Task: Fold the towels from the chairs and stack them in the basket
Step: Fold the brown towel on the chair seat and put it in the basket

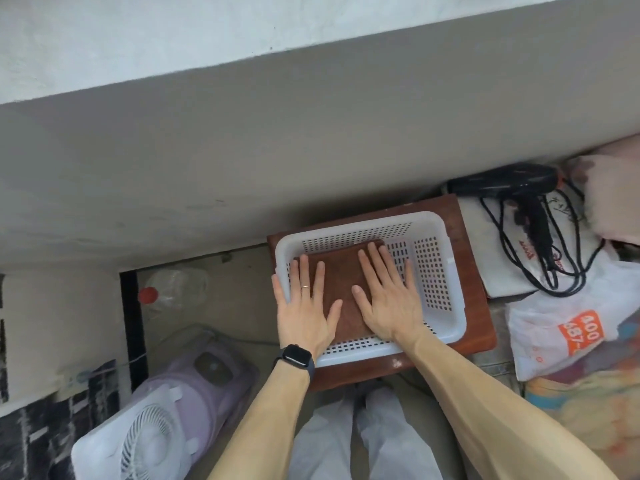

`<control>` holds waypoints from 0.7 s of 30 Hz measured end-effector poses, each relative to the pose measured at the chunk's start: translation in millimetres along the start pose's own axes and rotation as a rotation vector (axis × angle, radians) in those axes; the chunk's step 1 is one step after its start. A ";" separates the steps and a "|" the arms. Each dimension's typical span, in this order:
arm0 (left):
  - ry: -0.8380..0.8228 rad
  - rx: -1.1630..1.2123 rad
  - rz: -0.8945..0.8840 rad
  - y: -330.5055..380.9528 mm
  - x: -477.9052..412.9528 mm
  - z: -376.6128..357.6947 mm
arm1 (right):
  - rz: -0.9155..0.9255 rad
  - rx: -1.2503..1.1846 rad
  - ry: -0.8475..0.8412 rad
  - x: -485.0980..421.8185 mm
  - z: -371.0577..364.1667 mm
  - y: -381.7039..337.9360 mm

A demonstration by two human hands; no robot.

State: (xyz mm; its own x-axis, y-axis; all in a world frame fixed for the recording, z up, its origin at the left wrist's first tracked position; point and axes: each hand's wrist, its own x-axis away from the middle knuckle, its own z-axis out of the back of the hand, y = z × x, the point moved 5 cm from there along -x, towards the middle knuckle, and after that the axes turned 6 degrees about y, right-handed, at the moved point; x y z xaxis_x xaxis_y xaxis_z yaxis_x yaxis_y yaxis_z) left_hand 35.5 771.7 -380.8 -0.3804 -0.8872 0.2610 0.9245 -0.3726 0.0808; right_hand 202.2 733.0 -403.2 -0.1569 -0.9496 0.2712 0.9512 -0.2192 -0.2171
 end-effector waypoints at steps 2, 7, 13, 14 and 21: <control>-0.032 -0.042 0.014 -1.0 -2.7 -3.0 | -0.005 -0.002 -0.002 -3.5 -2.7 -0.9; -0.084 -0.124 0.016 -2.3 -9.7 -8.8 | -0.003 0.012 -0.038 -12.0 -8.6 -3.6; -0.157 -0.179 0.018 2.9 -7.6 0.5 | -0.057 0.057 -0.134 -5.7 3.4 -8.9; -0.175 -0.186 0.027 4.5 -6.6 4.0 | -0.061 0.057 -0.151 -4.0 7.8 -10.8; -0.107 0.178 0.179 6.9 10.3 68.0 | -0.007 0.022 -0.213 19.9 68.2 -9.6</control>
State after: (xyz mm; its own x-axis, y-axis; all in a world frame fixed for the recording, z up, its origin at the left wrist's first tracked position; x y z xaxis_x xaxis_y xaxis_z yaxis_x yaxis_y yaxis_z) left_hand 39.6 778.5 -312.2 -0.2146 -0.8973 0.3859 0.9703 -0.1506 0.1893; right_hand 208.1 731.5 -331.7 -0.1058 -0.8788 0.4654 0.9562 -0.2185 -0.1951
